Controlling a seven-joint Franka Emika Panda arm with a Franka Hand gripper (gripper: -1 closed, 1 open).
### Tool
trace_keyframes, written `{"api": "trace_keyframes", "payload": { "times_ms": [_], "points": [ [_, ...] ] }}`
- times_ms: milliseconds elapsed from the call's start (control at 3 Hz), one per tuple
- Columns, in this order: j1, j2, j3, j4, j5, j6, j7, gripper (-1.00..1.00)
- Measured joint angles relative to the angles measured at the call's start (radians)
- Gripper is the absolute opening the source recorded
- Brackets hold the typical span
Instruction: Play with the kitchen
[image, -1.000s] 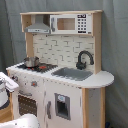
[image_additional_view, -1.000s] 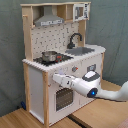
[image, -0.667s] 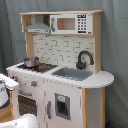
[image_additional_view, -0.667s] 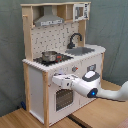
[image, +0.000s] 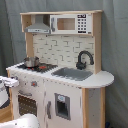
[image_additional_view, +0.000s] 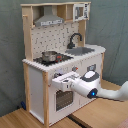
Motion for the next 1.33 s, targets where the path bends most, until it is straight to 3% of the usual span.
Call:
{"api": "trace_keyframes", "payload": {
  "times_ms": [333,667,1000,1333],
  "points": [
    [-0.001,0.000,0.000,0.003,-0.004,0.001,-0.100,-1.00],
    [-0.002,0.000,0.000,0.003,-0.004,0.000,-0.122,-1.00],
    [-0.001,0.000,0.000,0.003,-0.004,0.000,-0.122,1.00],
    [0.001,0.036,0.008,0.002,0.001,-0.002,-0.005,1.00]
  ]
}}
